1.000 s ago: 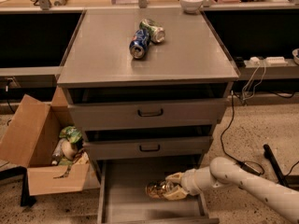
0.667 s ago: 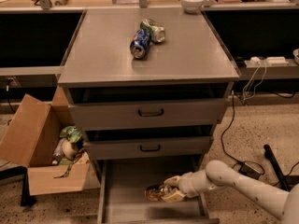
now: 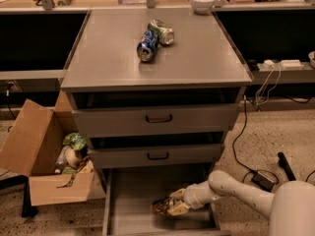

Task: Place orange can into bottom drawer

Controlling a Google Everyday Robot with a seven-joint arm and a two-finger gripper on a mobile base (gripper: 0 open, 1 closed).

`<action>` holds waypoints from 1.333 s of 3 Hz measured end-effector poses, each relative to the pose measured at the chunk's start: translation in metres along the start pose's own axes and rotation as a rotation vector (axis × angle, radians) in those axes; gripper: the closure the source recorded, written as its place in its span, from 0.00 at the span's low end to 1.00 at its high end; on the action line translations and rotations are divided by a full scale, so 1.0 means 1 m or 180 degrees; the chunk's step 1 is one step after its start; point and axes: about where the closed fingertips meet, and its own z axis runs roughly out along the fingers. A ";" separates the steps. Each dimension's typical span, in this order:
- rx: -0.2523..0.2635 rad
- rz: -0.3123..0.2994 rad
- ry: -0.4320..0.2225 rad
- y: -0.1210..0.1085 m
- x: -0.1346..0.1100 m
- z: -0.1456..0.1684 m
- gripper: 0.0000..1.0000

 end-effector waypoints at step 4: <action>-0.0119 0.0113 0.0372 -0.021 0.032 0.032 0.00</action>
Offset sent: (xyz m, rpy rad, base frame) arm 0.0131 -0.0001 -0.0645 -0.1146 0.0974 0.0094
